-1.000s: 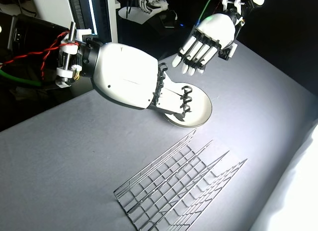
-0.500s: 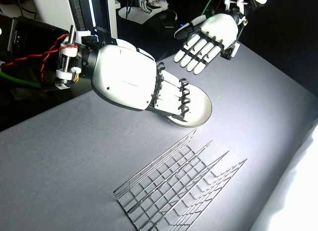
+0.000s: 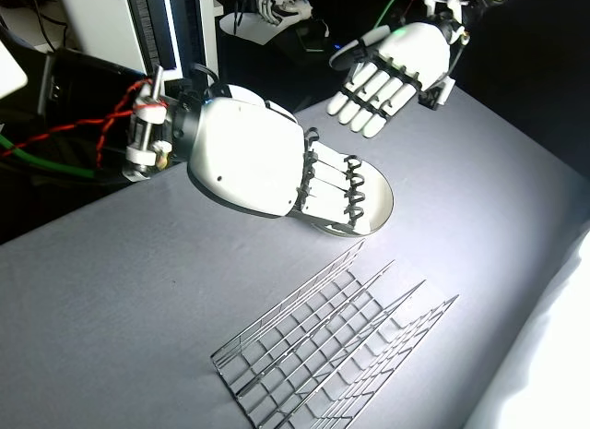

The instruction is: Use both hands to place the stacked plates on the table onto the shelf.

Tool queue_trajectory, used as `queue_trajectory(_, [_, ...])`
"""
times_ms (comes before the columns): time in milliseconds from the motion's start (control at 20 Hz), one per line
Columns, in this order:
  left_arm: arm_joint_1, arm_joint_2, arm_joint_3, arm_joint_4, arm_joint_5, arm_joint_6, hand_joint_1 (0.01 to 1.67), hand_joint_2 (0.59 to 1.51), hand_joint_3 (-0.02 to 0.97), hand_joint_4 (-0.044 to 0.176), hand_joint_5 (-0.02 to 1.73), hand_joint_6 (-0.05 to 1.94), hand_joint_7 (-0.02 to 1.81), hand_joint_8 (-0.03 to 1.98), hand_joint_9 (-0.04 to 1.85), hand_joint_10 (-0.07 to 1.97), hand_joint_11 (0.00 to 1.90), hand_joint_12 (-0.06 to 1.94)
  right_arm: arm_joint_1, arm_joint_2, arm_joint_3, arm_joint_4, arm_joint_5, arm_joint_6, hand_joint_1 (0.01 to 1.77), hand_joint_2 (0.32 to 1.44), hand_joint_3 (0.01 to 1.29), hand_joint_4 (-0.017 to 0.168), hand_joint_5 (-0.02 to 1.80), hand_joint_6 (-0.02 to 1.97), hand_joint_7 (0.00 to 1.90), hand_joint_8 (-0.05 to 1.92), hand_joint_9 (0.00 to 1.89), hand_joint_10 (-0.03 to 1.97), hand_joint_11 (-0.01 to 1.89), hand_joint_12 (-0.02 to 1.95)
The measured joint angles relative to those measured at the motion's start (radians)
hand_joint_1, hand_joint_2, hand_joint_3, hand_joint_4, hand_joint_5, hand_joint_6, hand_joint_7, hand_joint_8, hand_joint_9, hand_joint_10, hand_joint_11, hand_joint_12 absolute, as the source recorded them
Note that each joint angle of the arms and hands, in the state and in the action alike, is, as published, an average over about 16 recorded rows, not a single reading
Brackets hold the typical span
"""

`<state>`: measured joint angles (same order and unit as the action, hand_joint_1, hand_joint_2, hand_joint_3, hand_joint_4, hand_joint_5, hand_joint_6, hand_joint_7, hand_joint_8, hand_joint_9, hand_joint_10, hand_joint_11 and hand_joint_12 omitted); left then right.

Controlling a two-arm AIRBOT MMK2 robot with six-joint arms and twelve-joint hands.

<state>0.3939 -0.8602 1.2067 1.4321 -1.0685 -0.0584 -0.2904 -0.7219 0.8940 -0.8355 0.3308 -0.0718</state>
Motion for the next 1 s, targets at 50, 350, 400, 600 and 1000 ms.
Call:
queue_trajectory(50, [0.002, -0.006, 0.014, 0.016, -0.012, -0.005, 0.02, 1.088, 0.027, -0.003, 0.02, 0.01, 0.02, -0.01, 0.02, 0.01, 0.01, -0.02, 0.000, -0.007, 0.006, 0.000, 0.000, -0.001, 0.12, 1.19, 0.01, -0.003, 0.10, 0.02, 0.09, 0.00, 0.09, 0.00, 0.01, 0.27])
queue_trajectory(350, [0.022, -0.044, 0.096, 0.120, -0.083, -0.006, 0.02, 1.088, 0.025, -0.002, 0.02, 0.00, 0.02, -0.01, 0.02, 0.01, 0.01, -0.02, -0.002, -0.039, 0.032, 0.000, 0.005, -0.006, 0.45, 1.08, 0.01, -0.003, 0.08, 0.01, 0.06, 0.00, 0.07, 0.00, 0.01, 0.27])
queue_trajectory(400, [0.025, -0.051, 0.108, 0.136, -0.093, -0.002, 0.02, 1.089, 0.025, -0.002, 0.02, 0.00, 0.02, -0.01, 0.02, 0.01, 0.01, -0.02, -0.004, -0.042, 0.035, 0.000, 0.007, -0.007, 0.51, 1.06, 0.01, -0.003, 0.07, 0.01, 0.06, 0.00, 0.07, 0.00, 0.01, 0.26])
queue_trajectory(600, [0.038, -0.084, 0.147, 0.187, -0.109, 0.017, 0.02, 1.099, 0.025, -0.001, 0.02, 0.00, 0.02, -0.01, 0.02, 0.01, 0.01, -0.02, -0.010, -0.051, 0.042, 0.000, 0.013, -0.010, 0.78, 0.98, 0.01, -0.003, 0.06, 0.02, 0.04, 0.00, 0.05, 0.00, 0.01, 0.24])
queue_trajectory(1000, [0.047, -0.154, 0.192, 0.253, -0.053, 0.053, 0.02, 1.121, 0.025, 0.002, 0.02, 0.00, 0.02, -0.01, 0.02, 0.01, 0.01, -0.02, -0.026, -0.053, 0.046, -0.001, 0.028, -0.015, 1.03, 0.91, 0.01, -0.004, 0.06, 0.01, 0.03, 0.00, 0.04, 0.00, 0.01, 0.23])
